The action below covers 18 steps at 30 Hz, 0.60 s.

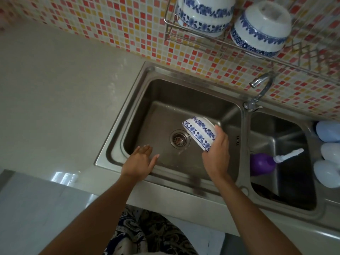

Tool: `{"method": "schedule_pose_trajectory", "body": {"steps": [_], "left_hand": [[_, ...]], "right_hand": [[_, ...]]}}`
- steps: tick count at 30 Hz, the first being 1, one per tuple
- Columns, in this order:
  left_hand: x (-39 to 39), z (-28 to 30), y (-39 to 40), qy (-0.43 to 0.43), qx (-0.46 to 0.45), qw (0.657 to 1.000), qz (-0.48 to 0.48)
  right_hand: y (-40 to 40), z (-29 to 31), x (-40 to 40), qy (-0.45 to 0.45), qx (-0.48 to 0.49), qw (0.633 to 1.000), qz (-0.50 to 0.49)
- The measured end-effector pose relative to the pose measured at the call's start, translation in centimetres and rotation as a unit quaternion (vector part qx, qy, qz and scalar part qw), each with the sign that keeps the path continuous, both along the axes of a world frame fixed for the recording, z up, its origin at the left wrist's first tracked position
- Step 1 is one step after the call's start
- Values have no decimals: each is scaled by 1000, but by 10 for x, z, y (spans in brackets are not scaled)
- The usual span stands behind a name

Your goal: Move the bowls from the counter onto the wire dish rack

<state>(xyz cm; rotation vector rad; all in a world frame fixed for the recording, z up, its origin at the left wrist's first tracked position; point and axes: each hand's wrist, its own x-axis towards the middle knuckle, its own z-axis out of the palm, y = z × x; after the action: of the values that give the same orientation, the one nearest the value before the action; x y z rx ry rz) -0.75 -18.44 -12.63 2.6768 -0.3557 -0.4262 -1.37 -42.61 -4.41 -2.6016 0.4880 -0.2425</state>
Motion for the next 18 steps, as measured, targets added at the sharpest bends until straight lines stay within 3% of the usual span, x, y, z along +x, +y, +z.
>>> {"method": "schedule_pose_trajectory", "body": {"steps": [7,9,11,13,16,17,18], "left_hand": [[-1,0,0,-7,-12,1000,10],[-2,2,1,-6,-11,1000,8],[-3,2,1,-7,-9,1000,7],[-2,3,0,0,-10,1000,8],[-2,6,0,21,-24,999,6],[-2,7,1,30,-36,999,5],[-1,7,3,43,-49,998,6]], "right_hand": [[5,-15,-7,-55,-54,997,16],[9,-15,-5,-50,11,998,-38],[11,-17,1,-54,136,982,-123],[10,-14,11,-36,317,917,-241],[0,3,11,38,599,708,-373],[-2,8,7,42,655,655,-375],[-2,13,1,39,685,625,-372]]}}
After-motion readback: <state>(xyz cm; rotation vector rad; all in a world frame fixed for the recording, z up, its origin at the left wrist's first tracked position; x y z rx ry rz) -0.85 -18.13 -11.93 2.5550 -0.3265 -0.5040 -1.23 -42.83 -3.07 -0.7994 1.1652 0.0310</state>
